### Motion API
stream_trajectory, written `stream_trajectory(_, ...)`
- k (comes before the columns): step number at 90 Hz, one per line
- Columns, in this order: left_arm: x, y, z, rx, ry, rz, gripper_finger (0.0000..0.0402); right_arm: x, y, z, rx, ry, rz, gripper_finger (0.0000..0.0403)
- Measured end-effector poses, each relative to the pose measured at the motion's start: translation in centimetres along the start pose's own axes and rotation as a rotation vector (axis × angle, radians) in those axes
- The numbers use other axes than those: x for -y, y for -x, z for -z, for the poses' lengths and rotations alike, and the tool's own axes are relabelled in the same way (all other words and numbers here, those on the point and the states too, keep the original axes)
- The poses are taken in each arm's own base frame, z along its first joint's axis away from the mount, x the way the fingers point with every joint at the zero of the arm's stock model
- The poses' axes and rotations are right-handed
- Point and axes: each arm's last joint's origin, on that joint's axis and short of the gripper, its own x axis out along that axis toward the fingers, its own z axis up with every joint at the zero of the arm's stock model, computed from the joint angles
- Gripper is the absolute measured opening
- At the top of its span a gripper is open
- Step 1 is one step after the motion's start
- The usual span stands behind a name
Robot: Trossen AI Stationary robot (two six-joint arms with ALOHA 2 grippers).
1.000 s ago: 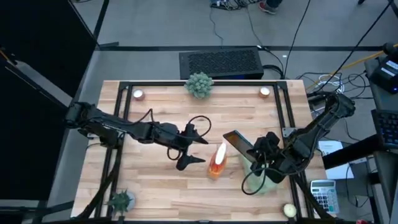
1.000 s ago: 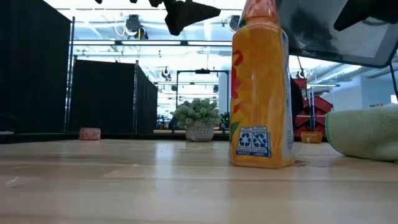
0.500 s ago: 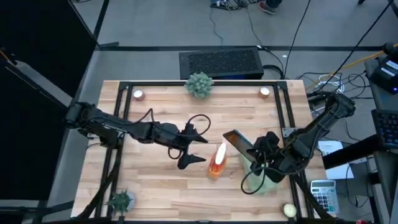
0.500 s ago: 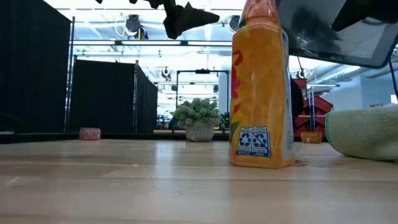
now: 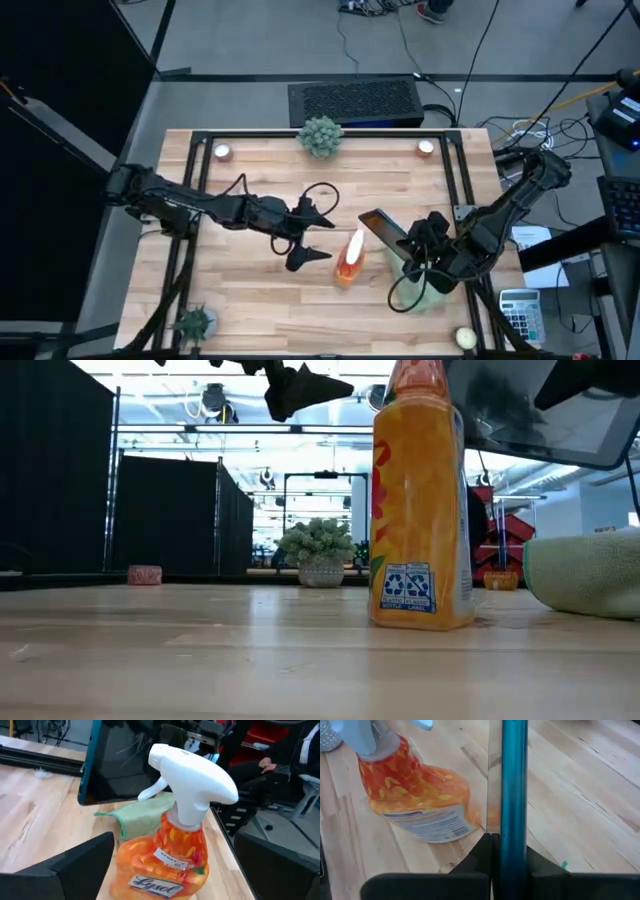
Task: Apply microfiber cloth
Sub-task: Spray the front of the blue tablet using the orange spray bottle
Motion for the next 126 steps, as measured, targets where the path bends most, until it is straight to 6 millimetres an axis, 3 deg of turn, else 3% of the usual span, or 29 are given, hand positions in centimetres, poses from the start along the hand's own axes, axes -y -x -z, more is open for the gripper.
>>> stream_trajectory(43, -0.1, 0.0, 0.2, -0.021, -0.013, -0.007, 0.0400, 0.0, 0.0, 0.0, 0.000, 0.006, -0.001, 0.0006)
stream_trajectory(56, -0.3, 0.0, 0.4, -0.044, 0.064, -0.027, 0.0400, 0.0, 0.0, 0.0, 0.000, 0.015, -0.001, 0.0006)
stream_trajectory(72, -0.4, 0.0, -0.1, 0.007, -0.023, -0.019, 0.0400, -0.1, 0.0, 0.0, 0.001, 0.004, -0.014, 0.0006)
stream_trajectory(103, -1.8, -3.9, 1.4, 0.122, -0.156, 0.066, 0.0400, -0.3, 0.2, 0.3, -0.019, -0.039, -0.035, 0.0006)
stream_trajectory(126, -1.6, -4.7, 1.7, 0.167, -0.165, 0.179, 0.0400, -0.5, 0.2, 0.2, -0.017, -0.051, -0.048, 0.0006)
